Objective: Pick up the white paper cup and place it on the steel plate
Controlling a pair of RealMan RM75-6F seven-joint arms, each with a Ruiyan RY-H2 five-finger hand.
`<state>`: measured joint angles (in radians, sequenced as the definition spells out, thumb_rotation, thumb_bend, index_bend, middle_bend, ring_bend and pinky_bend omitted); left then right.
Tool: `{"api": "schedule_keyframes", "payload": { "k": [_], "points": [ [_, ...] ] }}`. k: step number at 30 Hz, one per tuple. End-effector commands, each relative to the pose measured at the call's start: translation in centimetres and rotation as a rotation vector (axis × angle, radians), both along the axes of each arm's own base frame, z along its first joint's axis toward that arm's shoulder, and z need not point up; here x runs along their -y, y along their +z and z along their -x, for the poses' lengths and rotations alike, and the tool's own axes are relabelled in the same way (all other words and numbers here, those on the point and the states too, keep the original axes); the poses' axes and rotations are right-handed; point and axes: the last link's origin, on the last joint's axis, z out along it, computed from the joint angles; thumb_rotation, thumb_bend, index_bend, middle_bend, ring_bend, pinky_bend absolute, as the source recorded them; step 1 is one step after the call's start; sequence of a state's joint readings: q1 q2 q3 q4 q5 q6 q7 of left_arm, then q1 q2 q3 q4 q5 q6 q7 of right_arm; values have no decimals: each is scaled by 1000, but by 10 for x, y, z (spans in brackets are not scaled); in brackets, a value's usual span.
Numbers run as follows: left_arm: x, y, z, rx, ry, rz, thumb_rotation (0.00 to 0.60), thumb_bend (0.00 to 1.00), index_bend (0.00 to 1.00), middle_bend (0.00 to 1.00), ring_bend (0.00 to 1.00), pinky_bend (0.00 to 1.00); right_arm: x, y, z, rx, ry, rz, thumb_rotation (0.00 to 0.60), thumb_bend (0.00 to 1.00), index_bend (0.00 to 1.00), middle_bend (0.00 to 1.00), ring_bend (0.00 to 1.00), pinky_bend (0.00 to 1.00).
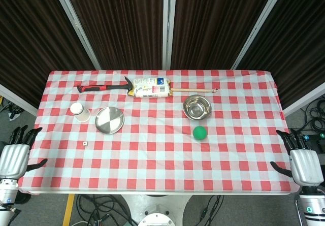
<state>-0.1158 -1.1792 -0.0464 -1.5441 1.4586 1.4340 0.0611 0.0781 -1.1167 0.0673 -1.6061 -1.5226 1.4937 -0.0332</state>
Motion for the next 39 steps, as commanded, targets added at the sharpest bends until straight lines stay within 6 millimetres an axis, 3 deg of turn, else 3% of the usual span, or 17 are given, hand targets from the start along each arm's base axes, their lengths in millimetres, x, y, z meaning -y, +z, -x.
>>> {"api": "schedule_keyframes", "payload": {
  "k": [1,10,14,20,26,28,34,39],
  "points": [
    [-2,-2,1,2,6,3,600,0,133,163,34,29,2,0,-1,0,3,0,600,26,128,199,79,196],
    [-10,-5,1,13,0,-27,600,0,135,163,34,48,4,6,-2,8,16,29,600,26,130,205,80,196],
    [-19,-10,0,24,1,-22,600,0,188,168,76,100,4,12,-1,4,19,48,600,26,133,210,80,196],
    [-46,-28,-7,55,-33,12,600,25,291,300,253,341,7,20,-3,-3,29,71,600,26,140,221,92,202],
    [-76,-52,-14,98,-47,88,600,119,404,575,577,737,8,22,-4,-4,35,79,600,26,149,252,139,237],
    [-84,-62,-14,103,-36,130,600,138,415,647,650,806,8,22,-4,-3,33,79,600,26,150,260,151,247],
    [-100,-91,-12,118,16,228,600,155,428,770,776,892,8,22,-2,-3,23,75,600,26,160,270,172,267],
    [-105,-109,-7,121,58,272,600,185,436,817,817,922,8,21,-2,-4,22,71,600,26,163,272,172,270]
  ]
}}
